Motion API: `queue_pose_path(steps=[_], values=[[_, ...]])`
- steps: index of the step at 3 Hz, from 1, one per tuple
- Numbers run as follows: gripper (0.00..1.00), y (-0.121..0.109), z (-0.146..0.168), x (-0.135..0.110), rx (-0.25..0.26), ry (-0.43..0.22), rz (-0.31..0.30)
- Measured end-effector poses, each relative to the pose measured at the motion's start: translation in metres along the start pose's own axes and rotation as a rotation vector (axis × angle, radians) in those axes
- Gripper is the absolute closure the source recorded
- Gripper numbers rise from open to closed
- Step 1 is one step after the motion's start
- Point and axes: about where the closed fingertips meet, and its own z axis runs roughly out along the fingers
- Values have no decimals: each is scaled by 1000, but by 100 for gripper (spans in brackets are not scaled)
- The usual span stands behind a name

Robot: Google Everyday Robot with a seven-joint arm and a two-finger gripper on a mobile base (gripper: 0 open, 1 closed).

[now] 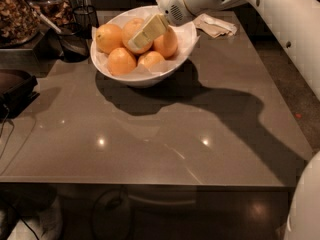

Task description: Pick orange from white bowl

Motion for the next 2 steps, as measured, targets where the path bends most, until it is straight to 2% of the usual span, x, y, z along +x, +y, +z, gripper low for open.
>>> queue_pose_path(steps=[2], values=[[11,-11,13,5,-4,-22,7]])
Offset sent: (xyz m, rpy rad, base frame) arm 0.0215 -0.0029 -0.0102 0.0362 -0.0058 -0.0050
